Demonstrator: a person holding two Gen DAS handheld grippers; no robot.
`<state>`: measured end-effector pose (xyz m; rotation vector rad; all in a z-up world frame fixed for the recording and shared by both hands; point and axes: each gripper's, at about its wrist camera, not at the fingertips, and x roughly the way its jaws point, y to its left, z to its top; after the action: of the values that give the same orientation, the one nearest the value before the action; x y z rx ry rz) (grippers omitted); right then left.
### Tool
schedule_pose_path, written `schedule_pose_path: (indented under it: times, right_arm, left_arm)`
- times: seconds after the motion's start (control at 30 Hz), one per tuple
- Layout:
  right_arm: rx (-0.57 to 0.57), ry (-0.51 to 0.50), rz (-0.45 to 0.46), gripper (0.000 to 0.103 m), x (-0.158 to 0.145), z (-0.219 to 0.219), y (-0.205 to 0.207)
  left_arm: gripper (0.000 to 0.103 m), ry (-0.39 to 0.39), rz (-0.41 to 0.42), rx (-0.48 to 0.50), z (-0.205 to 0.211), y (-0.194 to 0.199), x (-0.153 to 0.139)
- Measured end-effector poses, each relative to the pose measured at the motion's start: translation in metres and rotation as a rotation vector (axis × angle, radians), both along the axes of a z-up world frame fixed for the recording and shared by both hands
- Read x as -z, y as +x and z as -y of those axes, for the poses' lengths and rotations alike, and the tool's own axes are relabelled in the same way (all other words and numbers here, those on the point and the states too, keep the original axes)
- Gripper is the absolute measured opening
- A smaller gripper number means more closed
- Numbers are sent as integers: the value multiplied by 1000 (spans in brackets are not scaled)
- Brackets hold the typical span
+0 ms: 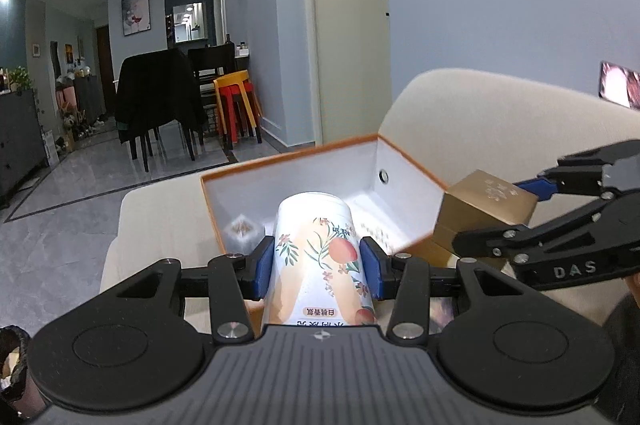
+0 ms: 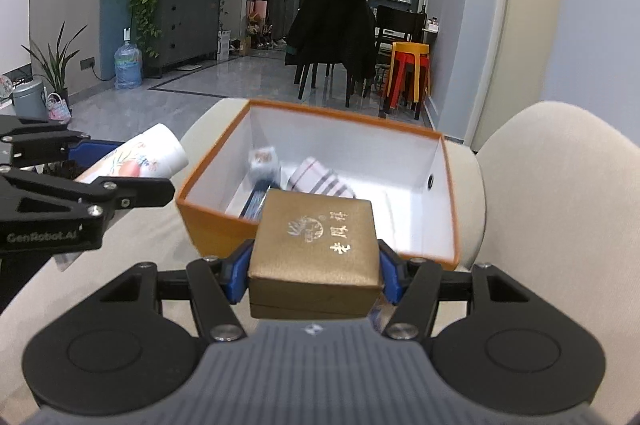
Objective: Organize rigid objects
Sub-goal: 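Carry the gold box and lotion tube over the orange box and lower them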
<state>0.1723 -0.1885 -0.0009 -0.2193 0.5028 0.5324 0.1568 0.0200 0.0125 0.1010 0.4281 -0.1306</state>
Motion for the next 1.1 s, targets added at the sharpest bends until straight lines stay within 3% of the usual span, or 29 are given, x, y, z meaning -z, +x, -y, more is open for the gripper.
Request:
schedule_pose_path:
  times: [0.17,0.57,0.83,1.1]
  right_arm:
    - [-1,-2,5,61,-14,0,23]
    - [20,-9,6,61,-14,-23,103]
    - [47,11,-45,61,6,-31,156]
    - [67,-17,-90,61,26,-43,191]
  left_arm:
    - [51,35,1,9,-7,35,0]
    - [51,83,-34,0,-10,100,14]
    - [51,49,-95,-46,-17,129,21]
    - [51,80,-161,-60,-16,151,31]
